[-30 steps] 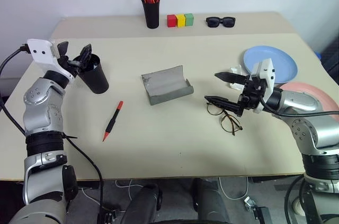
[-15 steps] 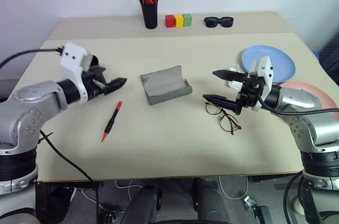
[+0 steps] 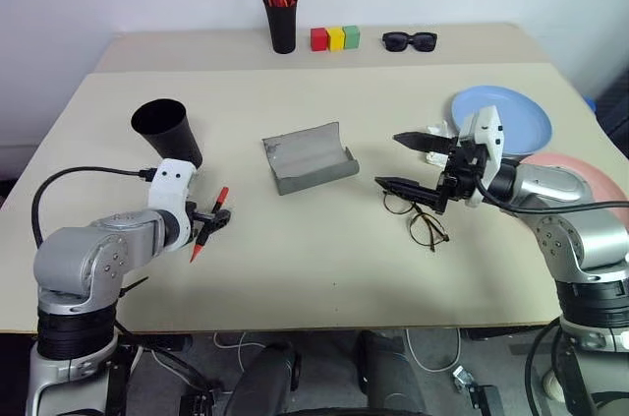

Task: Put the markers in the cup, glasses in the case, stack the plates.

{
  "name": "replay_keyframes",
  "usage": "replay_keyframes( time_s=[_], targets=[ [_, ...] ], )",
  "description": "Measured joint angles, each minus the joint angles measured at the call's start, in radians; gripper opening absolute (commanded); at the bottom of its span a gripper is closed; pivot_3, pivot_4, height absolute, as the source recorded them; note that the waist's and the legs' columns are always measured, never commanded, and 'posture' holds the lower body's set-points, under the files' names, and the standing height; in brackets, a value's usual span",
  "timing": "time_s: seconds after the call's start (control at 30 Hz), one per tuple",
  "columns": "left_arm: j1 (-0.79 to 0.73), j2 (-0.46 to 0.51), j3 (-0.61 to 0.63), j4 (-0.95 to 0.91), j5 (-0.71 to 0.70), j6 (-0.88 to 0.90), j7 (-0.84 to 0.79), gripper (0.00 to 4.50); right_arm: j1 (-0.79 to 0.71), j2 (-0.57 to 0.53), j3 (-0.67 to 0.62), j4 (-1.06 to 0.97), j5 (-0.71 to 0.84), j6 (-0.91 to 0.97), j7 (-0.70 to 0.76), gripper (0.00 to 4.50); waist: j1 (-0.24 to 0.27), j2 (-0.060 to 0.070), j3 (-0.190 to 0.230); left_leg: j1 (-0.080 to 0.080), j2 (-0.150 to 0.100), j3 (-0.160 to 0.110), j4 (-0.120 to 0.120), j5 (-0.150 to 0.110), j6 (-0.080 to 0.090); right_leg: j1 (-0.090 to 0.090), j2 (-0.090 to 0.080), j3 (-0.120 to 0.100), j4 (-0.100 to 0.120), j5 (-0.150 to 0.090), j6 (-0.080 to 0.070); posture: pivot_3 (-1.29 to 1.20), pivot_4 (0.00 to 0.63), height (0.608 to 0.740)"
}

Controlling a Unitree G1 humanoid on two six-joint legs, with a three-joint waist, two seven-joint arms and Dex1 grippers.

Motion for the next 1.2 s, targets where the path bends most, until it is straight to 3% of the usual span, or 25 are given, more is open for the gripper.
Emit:
replay_keyframes(
  time_s=[0.07,0.27,0.3,0.4,0.5,0.67,0.97,1.2],
  targets=[
    [-0.003,-0.006,0.004,0.006,0.003,0.004,-0.008,3.27,0.0,0.0,0.003,0.009,-0.007,0.0,-0.001,4.5,0.0,0.0,0.0,0.0,0.0,0.0,0.0,0.0,0.0,0.0,0.0,0.0,0.0,0.0,0.0,0.0,0.15,0.74],
    [-0.003,-0.008,-0.003,-0.003,0.003,0.029,-0.044,0.29,0.0,0.0,0.003,0.009,-0.008,-0.002,-0.005,4.5,-0.001,0.0,0.0,0.0,0.0,0.0,0.0,0.0,0.0,0.0,0.0,0.0,0.0,0.0,0.0,0.0,0.15,0.74],
    [-0.003,-0.003,-0.007,-0.006,0.003,0.025,-0.054,0.06,0.0,0.0,0.003,0.009,-0.008,-0.002,-0.005,4.5,-0.001,0.0,0.0,0.0,0.0,0.0,0.0,0.0,0.0,0.0,0.0,0.0,0.0,0.0,0.0,0.0,0.15,0.74],
    [0.001,0.025,-0.044,-0.006,0.009,-0.027,-0.095,0.06,0.0,0.0,0.003,0.009,-0.011,-0.004,-0.008,4.5,-0.001,0.0,0.0,0.0,0.0,0.0,0.0,0.0,0.0,0.0,0.0,0.0,0.0,0.0,0.0,0.0,0.15,0.74],
    [-0.011,0.003,-0.059,0.014,0.035,-0.272,-0.183,0.06,0.0,0.0,0.003,0.013,-0.015,-0.017,-0.006,4.5,0.001,0.0,0.0,-0.001,0.0,0.001,0.0,0.0,0.0,0.0,0.0,0.0,-0.001,0.0,-0.001,0.0,0.15,0.74],
    [-0.195,-0.047,-0.015,0.094,0.093,-0.688,-0.241,0.06,-0.003,0.004,0.007,0.033,-0.018,-0.036,0.0,4.5,-0.003,0.0,0.0,-0.001,0.002,0.002,0.0,0.0,-0.001,0.0,0.002,0.0,-0.006,0.003,-0.003,0.0,0.15,0.74],
    [-0.333,0.052,0.159,0.483,0.198,-1.157,-0.258,0.06,-0.02,0.01,0.009,0.072,-0.036,-0.057,0.003,4.5,-0.02,0.0,0.0,-0.001,0.011,0.006,-0.001,0.0,-0.009,0.0,0.009,0.0,-0.012,0.005,-0.007,0.0,0.15,0.74],
    [-0.358,-0.012,0.169,0.748,0.252,-1.441,-0.251,0.06,-0.038,0.022,0.015,0.072,-0.038,-0.06,0.002,4.5,-0.002,0.0,0.0,-0.002,0.011,0.007,0.001,0.0,-0.009,0.0,0.01,0.0,-0.013,0.008,-0.007,0.0,0.15,0.74]
  ],
)
